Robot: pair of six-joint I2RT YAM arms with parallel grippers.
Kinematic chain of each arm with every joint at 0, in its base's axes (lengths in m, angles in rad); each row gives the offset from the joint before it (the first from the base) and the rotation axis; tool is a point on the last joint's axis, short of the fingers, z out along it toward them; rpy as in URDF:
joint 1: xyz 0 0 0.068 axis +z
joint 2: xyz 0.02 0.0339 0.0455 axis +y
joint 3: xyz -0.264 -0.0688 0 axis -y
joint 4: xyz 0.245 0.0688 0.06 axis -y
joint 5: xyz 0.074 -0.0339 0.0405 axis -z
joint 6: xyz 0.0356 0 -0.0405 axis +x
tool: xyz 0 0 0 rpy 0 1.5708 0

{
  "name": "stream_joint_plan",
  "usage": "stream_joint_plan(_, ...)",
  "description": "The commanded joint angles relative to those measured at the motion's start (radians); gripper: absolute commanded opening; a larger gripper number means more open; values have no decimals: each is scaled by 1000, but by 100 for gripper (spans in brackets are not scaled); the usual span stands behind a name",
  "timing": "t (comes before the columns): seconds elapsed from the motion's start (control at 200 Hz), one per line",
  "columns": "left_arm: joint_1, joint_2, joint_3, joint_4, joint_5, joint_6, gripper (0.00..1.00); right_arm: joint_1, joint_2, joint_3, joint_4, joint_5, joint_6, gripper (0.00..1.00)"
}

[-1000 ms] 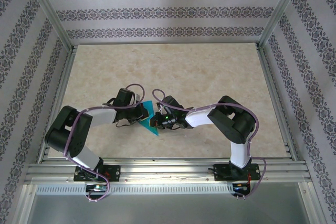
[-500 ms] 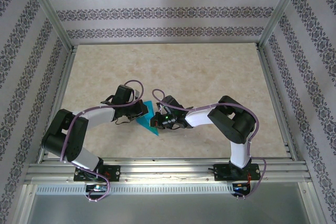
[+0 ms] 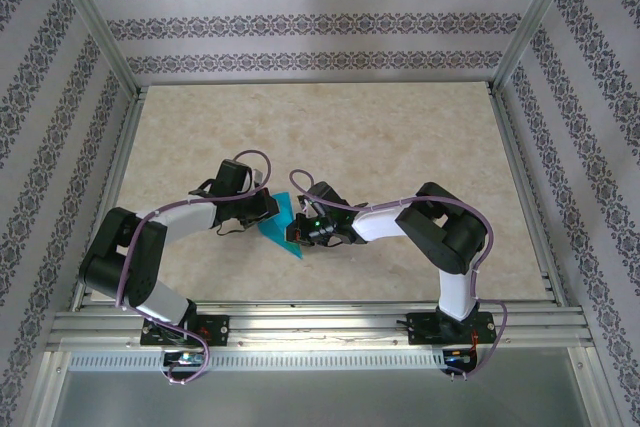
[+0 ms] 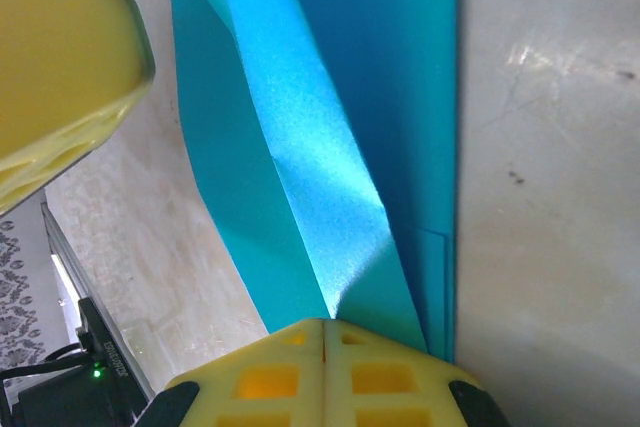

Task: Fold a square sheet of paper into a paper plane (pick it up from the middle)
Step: Fourth fold the wing at the center of the table.

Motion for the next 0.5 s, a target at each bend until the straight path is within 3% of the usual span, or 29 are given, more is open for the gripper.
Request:
stream_joint_plan(0.0,16,2,24,-16,8,13,7,5,50,-24,-162,57,-26,0)
stream_joint_plan(0.495,17,109,12,50,64,-2,6,-6,12,-42,-198,60,-44,0)
